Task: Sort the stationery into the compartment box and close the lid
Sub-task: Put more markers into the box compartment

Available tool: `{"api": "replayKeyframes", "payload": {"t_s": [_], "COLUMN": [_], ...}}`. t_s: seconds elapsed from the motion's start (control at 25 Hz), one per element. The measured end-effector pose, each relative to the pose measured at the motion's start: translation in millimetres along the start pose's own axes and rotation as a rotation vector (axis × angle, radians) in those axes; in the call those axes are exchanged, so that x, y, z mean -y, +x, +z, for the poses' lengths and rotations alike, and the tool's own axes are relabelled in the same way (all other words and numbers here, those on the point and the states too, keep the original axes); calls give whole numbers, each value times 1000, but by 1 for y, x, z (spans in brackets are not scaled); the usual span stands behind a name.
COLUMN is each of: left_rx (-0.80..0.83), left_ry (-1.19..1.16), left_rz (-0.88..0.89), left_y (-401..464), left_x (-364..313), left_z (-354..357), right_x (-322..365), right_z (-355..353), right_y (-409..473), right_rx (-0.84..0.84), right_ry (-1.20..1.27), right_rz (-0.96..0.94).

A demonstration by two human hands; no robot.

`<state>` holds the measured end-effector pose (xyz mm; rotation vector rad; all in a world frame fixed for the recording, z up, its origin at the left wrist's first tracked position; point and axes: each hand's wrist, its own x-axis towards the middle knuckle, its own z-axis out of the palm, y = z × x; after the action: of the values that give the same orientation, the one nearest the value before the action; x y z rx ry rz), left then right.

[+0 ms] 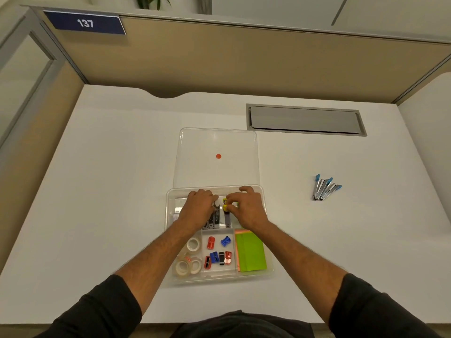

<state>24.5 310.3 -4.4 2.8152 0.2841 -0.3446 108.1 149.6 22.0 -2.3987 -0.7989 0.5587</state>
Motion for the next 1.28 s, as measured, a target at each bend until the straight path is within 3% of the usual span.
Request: {"api": "replayKeyframes", "payload": {"t_s": [0.4,0.6,0.8,1.28], "left_rx": [-8,13,14,55], "left_ry": [-28,-51,-72,-76], "left_rz": [22,-2,-15,-4], "left_y": [-3,-3,-2,-9], "left_x": [2,0,1,-1], "left_z": [-2,-3,-3,-9], "right_x": [10,6,0,5], "right_z": [13,20,16,20], "right_y": [17,15,16,22], "right_rx": [85,137,77,60], "right_ry": [-520,-578,-694,-461], "right_rz": [-148,-206,-286,-137]}}
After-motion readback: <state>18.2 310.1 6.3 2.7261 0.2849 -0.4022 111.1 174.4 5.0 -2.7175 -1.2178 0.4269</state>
